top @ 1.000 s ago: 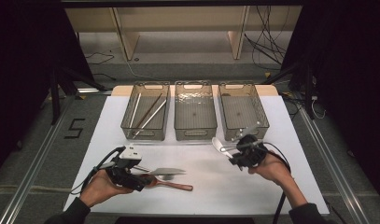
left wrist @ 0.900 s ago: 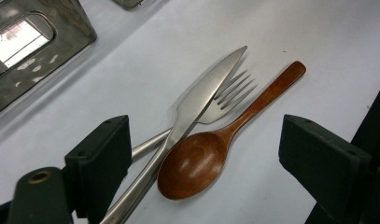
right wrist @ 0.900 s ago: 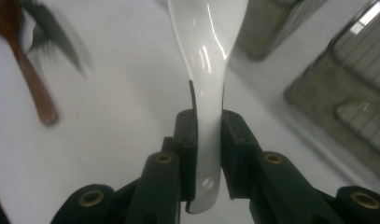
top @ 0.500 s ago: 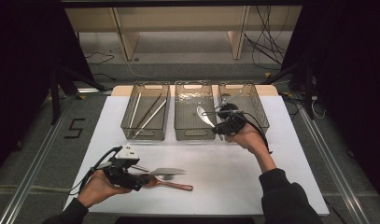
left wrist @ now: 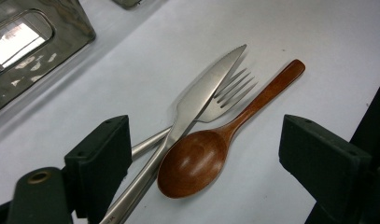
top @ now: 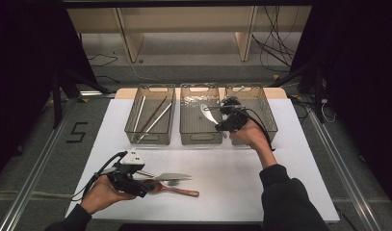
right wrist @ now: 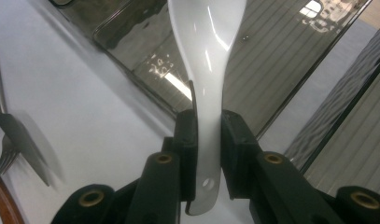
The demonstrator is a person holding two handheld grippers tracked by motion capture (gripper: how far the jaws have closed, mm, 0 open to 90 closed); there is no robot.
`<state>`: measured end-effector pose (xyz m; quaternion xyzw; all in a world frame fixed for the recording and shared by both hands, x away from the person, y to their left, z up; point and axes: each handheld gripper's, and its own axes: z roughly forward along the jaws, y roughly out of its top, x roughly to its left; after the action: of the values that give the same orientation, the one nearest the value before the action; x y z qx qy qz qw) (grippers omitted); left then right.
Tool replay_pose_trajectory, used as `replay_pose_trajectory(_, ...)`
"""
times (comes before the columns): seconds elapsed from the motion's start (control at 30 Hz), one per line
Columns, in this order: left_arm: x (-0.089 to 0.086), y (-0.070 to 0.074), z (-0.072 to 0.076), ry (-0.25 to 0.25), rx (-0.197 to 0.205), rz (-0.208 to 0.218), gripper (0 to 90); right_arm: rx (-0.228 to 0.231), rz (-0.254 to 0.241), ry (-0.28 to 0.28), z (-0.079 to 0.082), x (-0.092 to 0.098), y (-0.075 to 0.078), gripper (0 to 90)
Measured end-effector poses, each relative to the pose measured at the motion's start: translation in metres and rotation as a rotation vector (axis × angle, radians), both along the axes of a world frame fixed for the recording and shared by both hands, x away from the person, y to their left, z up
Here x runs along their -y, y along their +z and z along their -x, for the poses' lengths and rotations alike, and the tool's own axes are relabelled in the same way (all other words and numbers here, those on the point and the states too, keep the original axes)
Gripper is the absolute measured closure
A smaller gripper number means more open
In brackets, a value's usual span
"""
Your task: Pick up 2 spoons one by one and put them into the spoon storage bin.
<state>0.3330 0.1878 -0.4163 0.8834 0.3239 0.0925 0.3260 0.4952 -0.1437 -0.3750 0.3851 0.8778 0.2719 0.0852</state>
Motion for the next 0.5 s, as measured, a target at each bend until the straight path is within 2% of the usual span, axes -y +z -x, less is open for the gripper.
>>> replay_pose_trajectory(0.5, 0.001, -0.002, 0.0, -0.011, -0.004, -0.006, 16.5, -0.015, 0.02, -0.023, -0.024, -0.018, -0.004, 78.2)
